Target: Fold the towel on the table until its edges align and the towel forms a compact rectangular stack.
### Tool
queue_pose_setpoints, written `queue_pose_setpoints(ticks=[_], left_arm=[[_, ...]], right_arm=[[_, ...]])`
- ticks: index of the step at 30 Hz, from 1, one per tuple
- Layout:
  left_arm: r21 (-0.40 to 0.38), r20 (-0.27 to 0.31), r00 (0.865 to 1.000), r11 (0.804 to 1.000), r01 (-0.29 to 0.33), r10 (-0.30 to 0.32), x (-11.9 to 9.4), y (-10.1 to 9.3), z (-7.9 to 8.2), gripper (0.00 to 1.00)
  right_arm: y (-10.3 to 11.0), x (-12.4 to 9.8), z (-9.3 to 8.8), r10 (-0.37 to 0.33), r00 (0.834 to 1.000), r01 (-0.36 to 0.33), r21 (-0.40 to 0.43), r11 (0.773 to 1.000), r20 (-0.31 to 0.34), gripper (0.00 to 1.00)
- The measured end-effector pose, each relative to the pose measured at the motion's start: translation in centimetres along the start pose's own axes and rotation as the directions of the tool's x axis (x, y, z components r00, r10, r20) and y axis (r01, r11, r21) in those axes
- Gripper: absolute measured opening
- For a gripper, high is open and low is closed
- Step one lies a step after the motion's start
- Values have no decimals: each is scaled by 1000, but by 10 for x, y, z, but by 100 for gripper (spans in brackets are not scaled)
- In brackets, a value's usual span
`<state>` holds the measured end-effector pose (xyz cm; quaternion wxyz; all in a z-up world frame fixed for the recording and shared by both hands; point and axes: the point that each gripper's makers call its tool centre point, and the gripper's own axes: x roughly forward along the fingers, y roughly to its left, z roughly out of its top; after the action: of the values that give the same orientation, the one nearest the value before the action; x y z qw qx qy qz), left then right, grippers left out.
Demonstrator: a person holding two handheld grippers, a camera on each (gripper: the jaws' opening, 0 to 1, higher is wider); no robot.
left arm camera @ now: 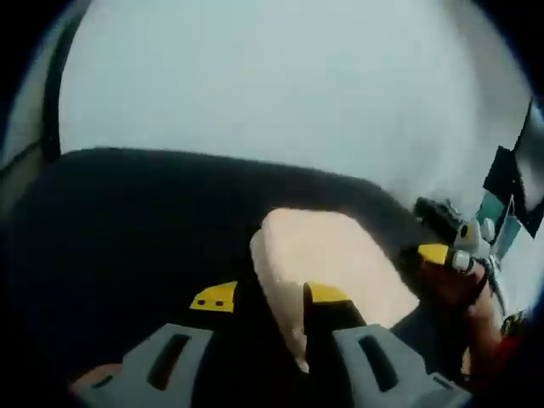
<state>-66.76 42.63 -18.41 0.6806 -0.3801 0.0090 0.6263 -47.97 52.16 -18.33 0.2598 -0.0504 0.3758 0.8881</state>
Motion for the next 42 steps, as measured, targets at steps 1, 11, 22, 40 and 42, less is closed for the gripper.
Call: queue_pose_setpoints(ticks=[1, 11, 22, 40, 42], left_arm=[[-63, 24, 1000, 998, 20, -18, 4, 1, 2, 32], [-228, -25, 995, 969, 93, -101, 30, -9, -23, 36], [-161, 17, 977, 964, 213, -213, 21, -74, -19, 18], [-31, -65, 930, 932, 361, -363, 4, -240, -122, 18], [-14, -75, 927, 930, 367, -366, 2, -252, -133, 18]], right_arm=[[-1, 10, -3, -7, 1000, 7, 15, 1000, -18, 36], [15, 54, -40, -84, 987, 62, -159, 985, -135, 31], [19, 8, -6, 19, 996, -27, -93, 995, -85, 15], [-29, -169, -23, -19, 999, 11, -158, 987, -46, 16], [-35, -179, -30, -22, 998, 14, -149, 989, -54, 16]])
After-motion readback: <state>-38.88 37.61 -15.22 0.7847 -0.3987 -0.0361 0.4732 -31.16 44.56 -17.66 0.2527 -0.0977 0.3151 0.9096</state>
